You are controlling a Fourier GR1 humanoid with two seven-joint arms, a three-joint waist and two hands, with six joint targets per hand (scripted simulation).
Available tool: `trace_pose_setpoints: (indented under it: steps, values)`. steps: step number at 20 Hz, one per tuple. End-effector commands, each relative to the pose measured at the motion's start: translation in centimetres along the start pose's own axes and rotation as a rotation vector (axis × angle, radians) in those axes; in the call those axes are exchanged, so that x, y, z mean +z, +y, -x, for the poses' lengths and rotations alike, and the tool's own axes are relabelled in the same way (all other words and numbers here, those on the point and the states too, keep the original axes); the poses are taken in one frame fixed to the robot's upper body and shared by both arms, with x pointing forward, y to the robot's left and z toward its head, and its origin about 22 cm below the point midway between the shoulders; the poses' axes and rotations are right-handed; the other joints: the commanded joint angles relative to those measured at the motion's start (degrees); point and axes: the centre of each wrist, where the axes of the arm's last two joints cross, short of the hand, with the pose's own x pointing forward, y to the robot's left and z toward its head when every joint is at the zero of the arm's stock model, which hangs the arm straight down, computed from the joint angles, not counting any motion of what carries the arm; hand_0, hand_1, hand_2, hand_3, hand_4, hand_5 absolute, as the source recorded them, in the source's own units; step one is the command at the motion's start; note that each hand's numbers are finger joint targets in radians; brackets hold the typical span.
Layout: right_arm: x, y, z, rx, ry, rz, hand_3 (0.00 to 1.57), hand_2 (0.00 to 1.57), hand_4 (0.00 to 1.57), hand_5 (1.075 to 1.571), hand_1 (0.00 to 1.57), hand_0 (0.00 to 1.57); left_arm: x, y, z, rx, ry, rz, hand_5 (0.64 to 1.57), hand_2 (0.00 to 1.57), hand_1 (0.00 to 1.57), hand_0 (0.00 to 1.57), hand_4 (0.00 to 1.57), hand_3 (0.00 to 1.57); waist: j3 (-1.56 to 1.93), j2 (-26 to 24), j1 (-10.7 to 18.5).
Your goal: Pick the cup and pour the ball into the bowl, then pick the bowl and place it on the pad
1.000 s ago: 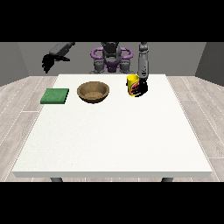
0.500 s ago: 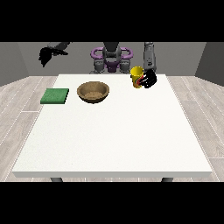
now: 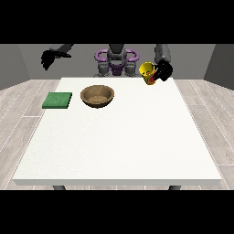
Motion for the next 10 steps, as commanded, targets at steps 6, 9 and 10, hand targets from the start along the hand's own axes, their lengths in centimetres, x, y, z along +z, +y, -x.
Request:
trace_pose_setpoints:
  steps: [6, 9, 10]
  values:
    - [-1.1, -1.4, -0.8, 0.01, 0.007, -0.046, 0.0, 0.0, 0.0, 1.569, 0.0, 0.0, -3.8, -2.1, -7.9, -0.195, -0.005, -0.042, 1.267, 1.57, 1.49, 1.49, 1.51, 1.57, -0.04, -0.2, -2.1]
    - [-0.2, -1.5, 0.0, 0.0, -0.002, -0.051, 0.0, 0.0, 0.0, 1.57, 0.0, 0.0, -4.5, -1.8, -8.3, -0.35, -0.01, -0.052, 1.241, 1.57, 1.5, 1.5, 1.52, 1.57, -0.03, -0.7, -3.8]
    - [0.3, -0.7, 1.4, -0.016, 0.005, -0.042, 0.0, 0.0, 0.0, 1.57, 0.0, 0.0, -4.6, -2.4, -9.8, -0.369, -0.039, -0.024, 1.211, 1.57, 1.52, 1.52, 1.57, 1.57, -0.03, -0.9, -2.6]
